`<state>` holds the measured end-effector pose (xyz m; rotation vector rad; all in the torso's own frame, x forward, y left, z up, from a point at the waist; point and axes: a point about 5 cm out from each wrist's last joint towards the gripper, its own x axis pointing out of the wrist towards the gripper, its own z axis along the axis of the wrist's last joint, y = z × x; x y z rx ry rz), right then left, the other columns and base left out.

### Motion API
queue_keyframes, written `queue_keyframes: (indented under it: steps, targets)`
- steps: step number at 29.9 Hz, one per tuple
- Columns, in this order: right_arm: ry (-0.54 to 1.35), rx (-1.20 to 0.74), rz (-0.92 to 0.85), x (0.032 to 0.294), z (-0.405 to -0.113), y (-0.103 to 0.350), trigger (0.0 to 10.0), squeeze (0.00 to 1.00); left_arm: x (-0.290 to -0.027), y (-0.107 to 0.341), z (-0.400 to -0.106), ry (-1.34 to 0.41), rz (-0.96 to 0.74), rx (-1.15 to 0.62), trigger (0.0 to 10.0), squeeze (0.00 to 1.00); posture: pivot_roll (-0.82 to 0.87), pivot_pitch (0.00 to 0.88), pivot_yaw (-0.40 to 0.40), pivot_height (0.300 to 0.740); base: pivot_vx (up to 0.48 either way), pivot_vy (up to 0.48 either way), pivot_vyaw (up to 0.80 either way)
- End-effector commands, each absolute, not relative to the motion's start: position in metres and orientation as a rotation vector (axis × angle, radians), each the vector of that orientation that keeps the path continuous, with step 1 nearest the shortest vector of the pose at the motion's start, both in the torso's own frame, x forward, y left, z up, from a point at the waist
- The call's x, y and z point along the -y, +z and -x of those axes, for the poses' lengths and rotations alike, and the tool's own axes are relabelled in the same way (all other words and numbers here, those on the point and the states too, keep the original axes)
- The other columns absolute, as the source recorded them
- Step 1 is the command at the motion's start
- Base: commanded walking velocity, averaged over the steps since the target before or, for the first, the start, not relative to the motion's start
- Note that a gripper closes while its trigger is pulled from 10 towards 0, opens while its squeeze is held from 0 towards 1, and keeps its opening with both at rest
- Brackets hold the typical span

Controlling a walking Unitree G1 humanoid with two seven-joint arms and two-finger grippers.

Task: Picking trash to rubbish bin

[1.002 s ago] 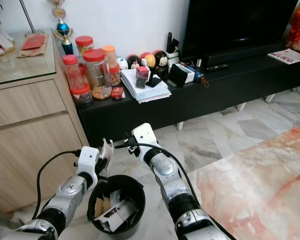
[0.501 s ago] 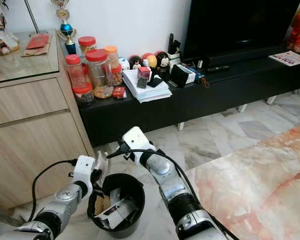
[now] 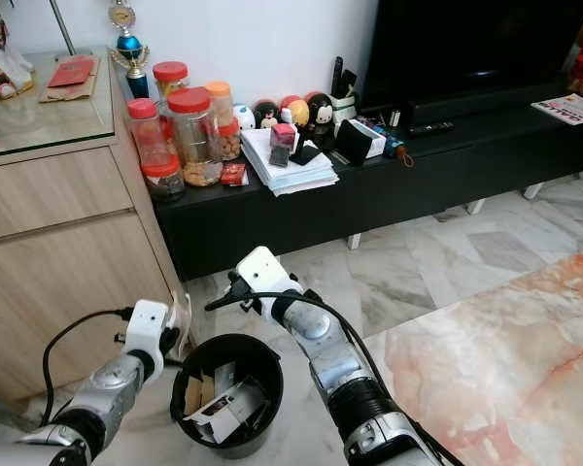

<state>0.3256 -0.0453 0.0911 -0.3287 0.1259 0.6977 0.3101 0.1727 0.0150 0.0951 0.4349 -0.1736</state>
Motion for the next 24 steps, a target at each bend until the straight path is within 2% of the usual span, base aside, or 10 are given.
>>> queue_keyframes:
  steps: [1,7,8,9,24]
  targets:
    - [0.697,-0.117,0.339,0.046,-0.326,0.095,10.0,0.0,-0.169,0.018,-0.313,-0.179,-0.083,-0.42,10.0,0.0,0.19,0.0,-0.015,0.74,0.0,0.0,0.0]
    - [0.694,-0.121,0.339,0.048,-0.325,0.095,10.0,0.0,-0.163,0.02,-0.316,-0.205,-0.076,-0.41,10.0,0.0,0.18,0.0,-0.019,0.74,0.0,0.0,0.0]
    - [0.694,-0.12,0.338,0.048,-0.325,0.095,10.0,0.0,-0.162,0.02,-0.315,-0.209,-0.073,-0.411,10.0,0.41,0.18,0.0,-0.019,0.74,0.0,0.0,0.0]
    - [0.694,-0.12,0.338,0.048,-0.324,0.095,10.0,0.0,-0.16,0.019,-0.315,-0.222,-0.065,-0.415,10.0,1.0,0.18,0.0,-0.019,0.74,0.0,0.0,0.0]
    - [0.699,-0.115,0.333,0.047,-0.323,0.096,10.0,0.0,-0.158,0.017,-0.312,-0.247,-0.046,-0.414,10.0,1.0,0.18,0.0,-0.018,0.74,0.0,0.0,0.0]
